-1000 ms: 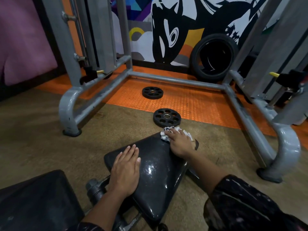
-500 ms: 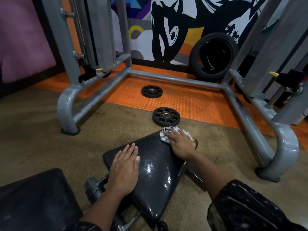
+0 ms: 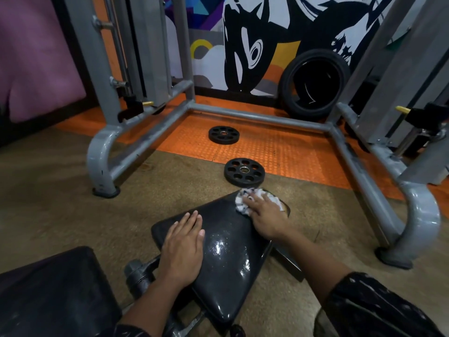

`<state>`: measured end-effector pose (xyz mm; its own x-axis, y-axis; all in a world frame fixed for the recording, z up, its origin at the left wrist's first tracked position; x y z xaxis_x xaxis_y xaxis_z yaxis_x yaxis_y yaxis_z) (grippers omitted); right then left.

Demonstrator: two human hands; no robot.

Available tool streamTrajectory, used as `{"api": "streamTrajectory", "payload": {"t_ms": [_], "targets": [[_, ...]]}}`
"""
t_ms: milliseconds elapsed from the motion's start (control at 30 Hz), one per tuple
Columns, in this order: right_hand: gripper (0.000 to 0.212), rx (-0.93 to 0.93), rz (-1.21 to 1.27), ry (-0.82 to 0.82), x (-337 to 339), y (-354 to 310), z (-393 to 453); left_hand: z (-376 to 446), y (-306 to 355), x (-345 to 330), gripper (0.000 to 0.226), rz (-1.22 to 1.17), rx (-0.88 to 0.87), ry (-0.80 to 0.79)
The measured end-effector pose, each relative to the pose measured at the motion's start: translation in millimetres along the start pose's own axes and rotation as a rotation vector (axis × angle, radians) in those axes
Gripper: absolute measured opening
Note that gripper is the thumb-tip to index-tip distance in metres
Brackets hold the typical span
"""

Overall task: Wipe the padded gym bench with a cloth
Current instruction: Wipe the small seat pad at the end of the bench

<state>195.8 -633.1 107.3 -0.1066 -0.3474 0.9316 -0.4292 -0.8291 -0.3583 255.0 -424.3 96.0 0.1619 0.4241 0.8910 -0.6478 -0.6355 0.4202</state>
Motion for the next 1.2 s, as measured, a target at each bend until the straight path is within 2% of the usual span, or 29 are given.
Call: {"api": "streamTrajectory", "payload": {"t_ms": [100, 167, 233, 300, 400, 533, 633, 700, 767, 900, 967, 1067, 1133, 1200], "targets": [[0.045, 0.231, 0.049, -0.056, -15, -19, -45, 0, 0, 1, 0.08, -0.007, 0.0, 0.006], [0.045, 0.312, 0.144, -0.084, -19, -5, -67, 0, 0, 1, 0.081, -0.009, 0.001, -0.005], [0.046, 0.249, 0.205, -0.081, -14, 23, -60, 0, 0, 2, 0.081, -0.01, 0.002, -0.007], [0.046, 0.106, 0.235, -0.043, -2, 42, -36, 0, 1, 1, 0.082, -0.012, -0.001, -0.003], [0.043, -0.023, 0.121, -0.02, 8, 29, -4, 0, 1, 2, 0.082, -0.007, -0.001, 0.0], [0.045, 0.107, 0.05, -0.055, 1, -13, -24, 0, 1, 3, 0.082, 0.0, -0.001, 0.0], [0.045, 0.272, 0.072, -0.092, -9, -10, -60, 0, 1, 2, 0.082, 0.001, -0.005, -0.008], [0.046, 0.252, 0.12, -0.107, -8, 10, -63, 0, 0, 1, 0.082, 0.006, -0.002, -0.015], [0.046, 0.135, 0.139, -0.058, 2, 28, -48, 0, 0, 1, 0.081, -0.001, -0.006, -0.007], [0.046, -0.057, 0.023, -0.021, 14, 20, -10, 1, 0, 0, 0.081, 0.008, -0.005, -0.011], [0.046, -0.015, 0.008, -0.036, 9, 1, -11, 1, -1, 0, 0.082, 0.005, 0.0, -0.015], [0.044, 0.147, 0.02, -0.049, -6, -14, -37, 2, -2, -2, 0.081, 0.013, -0.001, -0.014], [0.045, 0.217, 0.118, -0.063, -11, -6, -51, 2, -3, -2, 0.081, 0.006, 0.002, -0.013], [0.045, 0.193, 0.266, -0.06, -7, 10, -52, 2, -3, -2, 0.081, 0.001, 0.007, -0.011]]}}
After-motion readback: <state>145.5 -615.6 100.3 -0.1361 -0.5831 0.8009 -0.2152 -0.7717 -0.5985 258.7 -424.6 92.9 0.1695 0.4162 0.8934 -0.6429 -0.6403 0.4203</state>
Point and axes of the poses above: each hand's wrist, its own z-axis towards the middle knuckle, its own x-axis out of the back of the hand, y = z × x, the point moved 8 cm from there along z, towards the middle knuckle, and after that the axes turned 3 degrees about -y, right-handed, at the moved point
